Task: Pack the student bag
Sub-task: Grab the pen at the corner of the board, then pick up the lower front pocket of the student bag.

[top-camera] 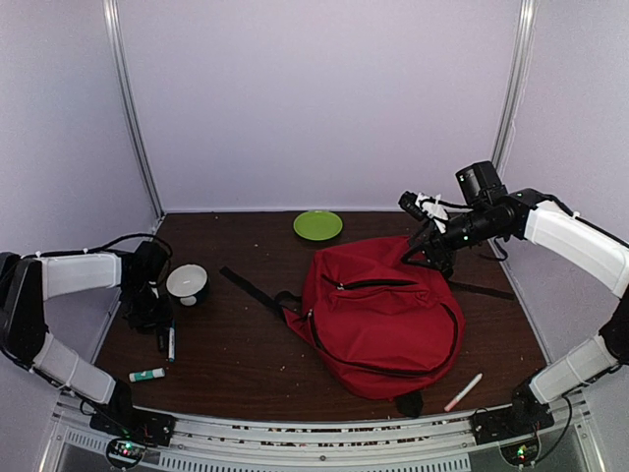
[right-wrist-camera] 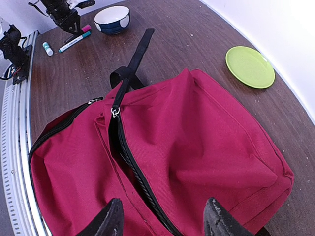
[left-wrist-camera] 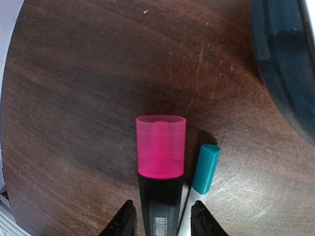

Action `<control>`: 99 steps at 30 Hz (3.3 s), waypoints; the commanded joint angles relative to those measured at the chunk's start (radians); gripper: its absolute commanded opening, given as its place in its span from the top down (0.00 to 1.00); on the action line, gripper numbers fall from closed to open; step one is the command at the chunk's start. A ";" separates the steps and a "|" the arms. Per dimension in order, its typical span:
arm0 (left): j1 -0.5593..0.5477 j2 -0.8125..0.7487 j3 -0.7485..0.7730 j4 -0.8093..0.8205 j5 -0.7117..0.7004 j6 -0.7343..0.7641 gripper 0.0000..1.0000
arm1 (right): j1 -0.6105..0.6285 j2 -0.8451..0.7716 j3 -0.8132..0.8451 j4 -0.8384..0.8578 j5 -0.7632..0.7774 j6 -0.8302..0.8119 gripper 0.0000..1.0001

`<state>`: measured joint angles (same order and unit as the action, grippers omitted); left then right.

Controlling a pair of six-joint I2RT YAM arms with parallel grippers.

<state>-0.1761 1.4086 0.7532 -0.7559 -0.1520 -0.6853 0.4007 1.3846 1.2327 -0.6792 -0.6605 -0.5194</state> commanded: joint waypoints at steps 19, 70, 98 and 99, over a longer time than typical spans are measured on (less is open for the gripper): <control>0.037 0.058 -0.055 0.074 0.046 0.005 0.73 | -0.011 0.011 -0.004 -0.008 -0.040 -0.019 0.44; -0.757 0.388 0.723 0.920 0.380 0.077 1.00 | -0.097 -0.077 0.015 -0.055 -0.024 0.087 0.43; -0.937 0.336 0.688 0.625 0.088 0.924 1.00 | 0.059 0.194 0.044 -0.012 0.195 -0.121 0.38; -0.938 0.334 0.685 0.630 0.078 0.925 1.00 | 0.067 0.185 0.034 0.011 0.214 -0.116 0.38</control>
<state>-1.1126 1.7718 1.4326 -0.1452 -0.0322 0.2195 0.4397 1.6230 1.3010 -0.7792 -0.5457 -0.6842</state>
